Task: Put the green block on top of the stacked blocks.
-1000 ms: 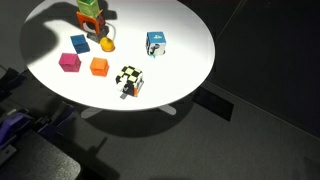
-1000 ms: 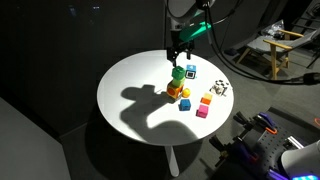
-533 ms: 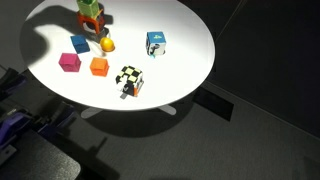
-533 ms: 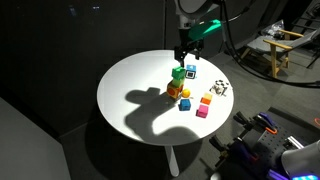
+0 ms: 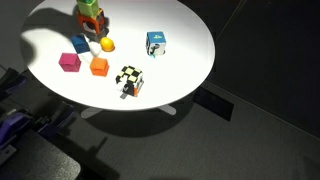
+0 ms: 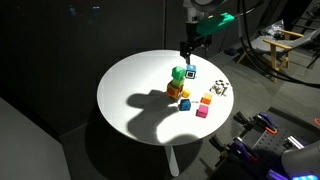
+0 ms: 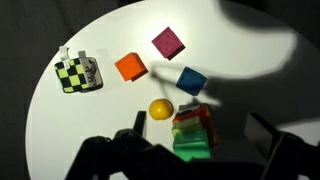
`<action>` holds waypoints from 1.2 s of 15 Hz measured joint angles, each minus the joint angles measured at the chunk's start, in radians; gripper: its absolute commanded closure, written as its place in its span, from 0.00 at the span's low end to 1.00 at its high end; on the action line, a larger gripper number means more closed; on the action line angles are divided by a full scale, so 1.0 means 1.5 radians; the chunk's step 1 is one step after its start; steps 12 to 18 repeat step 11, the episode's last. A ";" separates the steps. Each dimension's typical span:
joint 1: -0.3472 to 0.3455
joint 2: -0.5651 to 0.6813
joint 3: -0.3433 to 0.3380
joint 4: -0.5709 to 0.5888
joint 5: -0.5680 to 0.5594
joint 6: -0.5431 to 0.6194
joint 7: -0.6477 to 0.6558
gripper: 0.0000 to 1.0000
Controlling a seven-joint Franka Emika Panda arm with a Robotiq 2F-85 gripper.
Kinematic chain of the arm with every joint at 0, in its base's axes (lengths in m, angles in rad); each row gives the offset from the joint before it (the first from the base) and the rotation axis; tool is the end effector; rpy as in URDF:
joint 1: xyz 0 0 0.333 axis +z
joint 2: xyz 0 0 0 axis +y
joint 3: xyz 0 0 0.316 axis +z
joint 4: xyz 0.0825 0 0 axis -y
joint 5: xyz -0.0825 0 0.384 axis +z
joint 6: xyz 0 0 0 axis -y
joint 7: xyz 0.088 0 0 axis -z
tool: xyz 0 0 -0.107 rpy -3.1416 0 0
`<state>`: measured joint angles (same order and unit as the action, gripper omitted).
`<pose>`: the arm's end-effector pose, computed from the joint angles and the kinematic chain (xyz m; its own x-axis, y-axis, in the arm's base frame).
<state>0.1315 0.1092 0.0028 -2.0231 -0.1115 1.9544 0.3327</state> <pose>0.5493 0.0668 0.3830 0.9781 -0.1556 -0.1384 -0.1351 -0.9798 0.1472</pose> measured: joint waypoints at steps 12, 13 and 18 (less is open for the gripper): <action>-0.001 -0.020 0.019 -0.012 -0.031 0.013 0.019 0.00; -0.001 -0.020 0.019 -0.012 -0.031 0.013 0.019 0.00; -0.001 -0.020 0.019 -0.012 -0.031 0.013 0.019 0.00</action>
